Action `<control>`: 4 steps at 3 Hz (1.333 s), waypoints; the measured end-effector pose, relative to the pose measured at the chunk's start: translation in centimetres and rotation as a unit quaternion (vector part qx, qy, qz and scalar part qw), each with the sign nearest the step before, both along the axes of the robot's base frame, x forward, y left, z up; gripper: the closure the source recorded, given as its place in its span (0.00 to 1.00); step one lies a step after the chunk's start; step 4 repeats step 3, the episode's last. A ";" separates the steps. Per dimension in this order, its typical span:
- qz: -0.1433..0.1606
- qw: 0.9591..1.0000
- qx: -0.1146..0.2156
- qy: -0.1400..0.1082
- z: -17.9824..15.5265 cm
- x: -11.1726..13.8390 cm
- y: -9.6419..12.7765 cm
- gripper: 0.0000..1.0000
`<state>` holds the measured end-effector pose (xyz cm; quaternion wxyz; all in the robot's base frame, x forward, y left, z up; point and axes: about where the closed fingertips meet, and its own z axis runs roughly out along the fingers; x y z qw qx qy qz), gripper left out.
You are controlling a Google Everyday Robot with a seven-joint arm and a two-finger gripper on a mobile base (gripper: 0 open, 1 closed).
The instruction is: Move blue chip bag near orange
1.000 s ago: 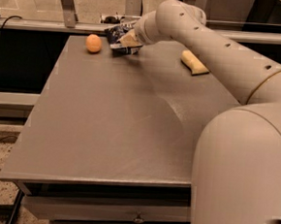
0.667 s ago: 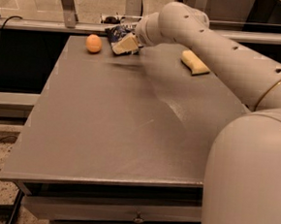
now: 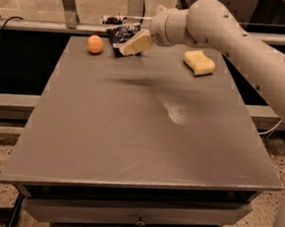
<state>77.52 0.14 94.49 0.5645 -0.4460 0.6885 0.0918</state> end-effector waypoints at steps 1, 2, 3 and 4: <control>0.051 0.998 0.040 -0.011 3.0 -3.5 -3.9 0.00; 0.089 0.994 0.041 -0.053 6.3 -7.6 -9.8 0.00; 0.109 0.991 0.007 -0.079 6.4 -8.9 -11.3 0.00; 0.109 0.991 0.007 -0.079 6.4 -8.9 -11.3 0.00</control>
Offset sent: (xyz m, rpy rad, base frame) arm -0.1331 -0.1959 0.1076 -0.0099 -0.3134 0.2864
